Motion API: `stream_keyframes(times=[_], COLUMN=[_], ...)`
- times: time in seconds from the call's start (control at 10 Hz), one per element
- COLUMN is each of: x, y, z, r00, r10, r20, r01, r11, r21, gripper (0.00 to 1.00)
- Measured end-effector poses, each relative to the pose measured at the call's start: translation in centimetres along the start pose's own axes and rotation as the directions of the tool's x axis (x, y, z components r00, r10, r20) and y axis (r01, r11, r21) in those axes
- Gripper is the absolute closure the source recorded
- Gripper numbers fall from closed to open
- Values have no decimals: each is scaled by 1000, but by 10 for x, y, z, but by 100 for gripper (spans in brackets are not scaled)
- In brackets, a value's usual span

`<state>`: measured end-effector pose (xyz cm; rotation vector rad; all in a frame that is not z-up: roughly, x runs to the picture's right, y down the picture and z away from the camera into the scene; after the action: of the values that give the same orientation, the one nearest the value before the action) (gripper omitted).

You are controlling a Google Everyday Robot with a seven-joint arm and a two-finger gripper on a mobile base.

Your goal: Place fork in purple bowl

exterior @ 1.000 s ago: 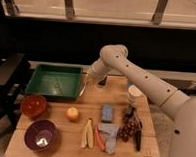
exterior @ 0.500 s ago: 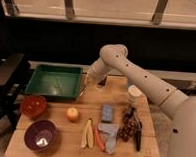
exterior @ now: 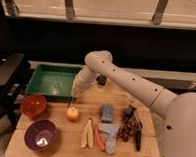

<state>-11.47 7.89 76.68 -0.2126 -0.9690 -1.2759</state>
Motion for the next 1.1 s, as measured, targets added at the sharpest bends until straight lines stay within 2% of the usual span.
stream_keyframes(times=[0.1, 0.3, 0.4, 0.6, 1.1], x=[-13, -41, -55, -77, -76], y=[-10, -32, -41, -58, -57], z=[7, 17, 22, 28, 27], r00=[999, 990, 984, 971, 971], r10=[-34, -104, -127, -163, -163], r20=[27, 91, 123, 176, 178], r01=[33, 97, 113, 138, 137], r11=[999, 992, 987, 979, 979], r21=[18, 82, 114, 150, 148], gripper=[100, 100, 100, 100, 100])
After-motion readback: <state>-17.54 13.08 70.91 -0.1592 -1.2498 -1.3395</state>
